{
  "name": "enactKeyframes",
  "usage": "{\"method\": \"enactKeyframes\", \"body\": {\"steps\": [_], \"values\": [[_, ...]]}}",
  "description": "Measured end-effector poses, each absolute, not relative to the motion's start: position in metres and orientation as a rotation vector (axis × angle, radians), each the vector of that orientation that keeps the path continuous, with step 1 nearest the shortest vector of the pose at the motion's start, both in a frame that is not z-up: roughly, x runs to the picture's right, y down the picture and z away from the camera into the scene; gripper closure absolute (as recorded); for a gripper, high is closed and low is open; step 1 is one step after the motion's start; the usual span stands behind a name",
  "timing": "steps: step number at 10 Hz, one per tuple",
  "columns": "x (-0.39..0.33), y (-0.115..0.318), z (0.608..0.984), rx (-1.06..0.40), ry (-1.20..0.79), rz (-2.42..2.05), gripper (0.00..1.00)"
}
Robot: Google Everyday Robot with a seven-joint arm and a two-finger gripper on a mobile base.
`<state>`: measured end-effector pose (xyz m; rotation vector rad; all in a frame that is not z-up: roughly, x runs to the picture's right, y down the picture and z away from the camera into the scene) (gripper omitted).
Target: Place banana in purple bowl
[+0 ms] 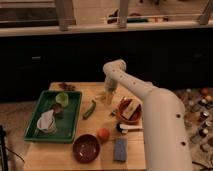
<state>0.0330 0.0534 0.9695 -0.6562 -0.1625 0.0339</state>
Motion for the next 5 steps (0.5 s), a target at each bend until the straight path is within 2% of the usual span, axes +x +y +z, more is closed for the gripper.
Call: {"method": "enactKeyframes", "body": {"steps": [1, 2, 3, 5], "values": [[0.0338, 0.0555, 0.9723, -0.662, -0.162, 0.037, 0.22], [0.0334, 0.0582, 0.9746, -0.668, -0.162, 0.039, 0.27], [0.0327, 0.0608, 0.9762, -0.675, -0.163, 0.04, 0.39], [0.0333, 0.0628, 0.9776, -0.682, -0.163, 0.045, 0.57]]}}
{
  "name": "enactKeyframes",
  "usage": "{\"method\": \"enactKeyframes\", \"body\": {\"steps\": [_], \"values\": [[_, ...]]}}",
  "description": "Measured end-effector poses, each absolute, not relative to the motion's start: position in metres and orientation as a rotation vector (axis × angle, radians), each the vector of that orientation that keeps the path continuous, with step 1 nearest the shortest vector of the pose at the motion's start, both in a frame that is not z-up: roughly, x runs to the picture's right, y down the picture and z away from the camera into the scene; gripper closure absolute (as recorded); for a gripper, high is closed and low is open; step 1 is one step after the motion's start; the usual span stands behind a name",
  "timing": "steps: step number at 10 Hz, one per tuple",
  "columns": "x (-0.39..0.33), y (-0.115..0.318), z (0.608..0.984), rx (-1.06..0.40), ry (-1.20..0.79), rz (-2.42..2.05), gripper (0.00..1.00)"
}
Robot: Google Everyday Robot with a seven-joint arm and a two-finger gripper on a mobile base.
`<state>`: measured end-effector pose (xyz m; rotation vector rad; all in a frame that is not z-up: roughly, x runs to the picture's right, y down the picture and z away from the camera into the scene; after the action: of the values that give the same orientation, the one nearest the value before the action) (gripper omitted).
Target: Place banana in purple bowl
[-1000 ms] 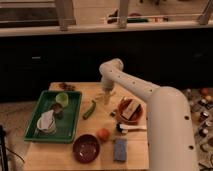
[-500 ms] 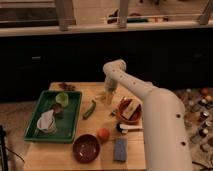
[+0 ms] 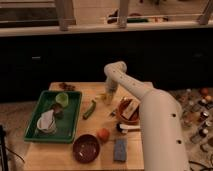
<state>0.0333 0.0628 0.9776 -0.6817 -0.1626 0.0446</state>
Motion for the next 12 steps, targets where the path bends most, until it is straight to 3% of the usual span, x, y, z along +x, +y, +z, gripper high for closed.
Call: {"method": "enactKeyframes", "body": {"steps": [3, 5, 12], "values": [[0.034, 0.062, 0.975, -0.686, -0.164, 0.05, 0.88], [0.033, 0.056, 0.966, -0.675, -0.177, 0.053, 1.0], [0.016, 0.023, 0.922, -0.603, -0.267, 0.018, 1.0]]}}
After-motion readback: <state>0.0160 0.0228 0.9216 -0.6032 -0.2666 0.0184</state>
